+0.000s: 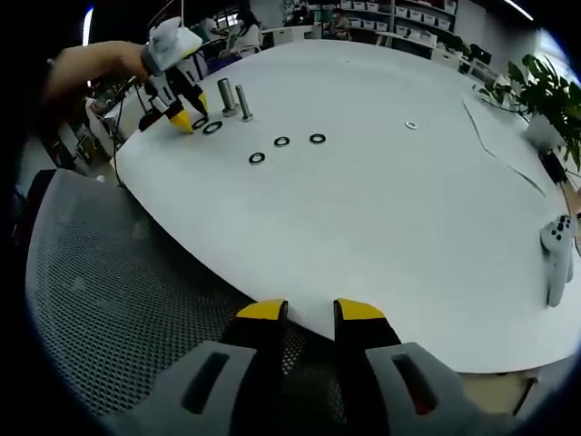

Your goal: Place the washer onto the threaded stud by aligning its center hole with the stud, sliding it down to the base, and recovering from edge contact or off-axis alignment until the washer reaches the visible bottom stop.

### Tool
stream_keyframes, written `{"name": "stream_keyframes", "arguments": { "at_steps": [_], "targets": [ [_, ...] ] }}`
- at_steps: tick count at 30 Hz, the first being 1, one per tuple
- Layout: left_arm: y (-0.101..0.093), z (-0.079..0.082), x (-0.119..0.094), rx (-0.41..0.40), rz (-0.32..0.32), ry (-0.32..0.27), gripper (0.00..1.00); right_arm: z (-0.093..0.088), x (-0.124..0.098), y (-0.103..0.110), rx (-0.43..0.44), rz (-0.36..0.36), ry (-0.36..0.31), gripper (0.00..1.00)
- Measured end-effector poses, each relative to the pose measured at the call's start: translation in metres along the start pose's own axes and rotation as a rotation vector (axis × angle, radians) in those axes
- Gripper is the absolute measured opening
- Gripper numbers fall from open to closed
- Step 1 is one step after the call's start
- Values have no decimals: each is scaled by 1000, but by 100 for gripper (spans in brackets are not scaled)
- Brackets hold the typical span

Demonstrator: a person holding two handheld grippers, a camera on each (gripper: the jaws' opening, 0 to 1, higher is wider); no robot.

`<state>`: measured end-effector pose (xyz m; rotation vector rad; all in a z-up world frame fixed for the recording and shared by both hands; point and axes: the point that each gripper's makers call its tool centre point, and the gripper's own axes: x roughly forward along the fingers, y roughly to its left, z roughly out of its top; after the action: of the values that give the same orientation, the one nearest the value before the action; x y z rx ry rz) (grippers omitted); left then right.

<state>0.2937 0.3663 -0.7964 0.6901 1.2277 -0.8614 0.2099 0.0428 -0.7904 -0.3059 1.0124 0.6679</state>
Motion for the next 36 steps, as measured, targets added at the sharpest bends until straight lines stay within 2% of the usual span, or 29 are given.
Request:
{"name": "stream_keyframes", "arguments": {
  "at_steps": [4,7,25,28,29,31,36],
  "targets": [
    [0,0,1,40,-5,20,30,0,0,-1,1,-5,3,23],
    [-2,3,1,118,-10,25,31,0,0,-2,4,-9,3,23],
    [-5,3,1,167,-22,44,27,0,0,-3,9,-17,0,23],
    [-3,2,1,162,-31,5,27,0,0,-3,8,-17,-2,23],
    [-3,2,0,143,-33,-27,27,0,0,-3,8,-16,-3,23],
    [-4,1,-1,140,-30,-44,27,0,0,-3,8,-16,-5,23],
    [-7,3,0,140,-22,-27,24,1,0,-3,5,-14,-6,23]
  ]
}}
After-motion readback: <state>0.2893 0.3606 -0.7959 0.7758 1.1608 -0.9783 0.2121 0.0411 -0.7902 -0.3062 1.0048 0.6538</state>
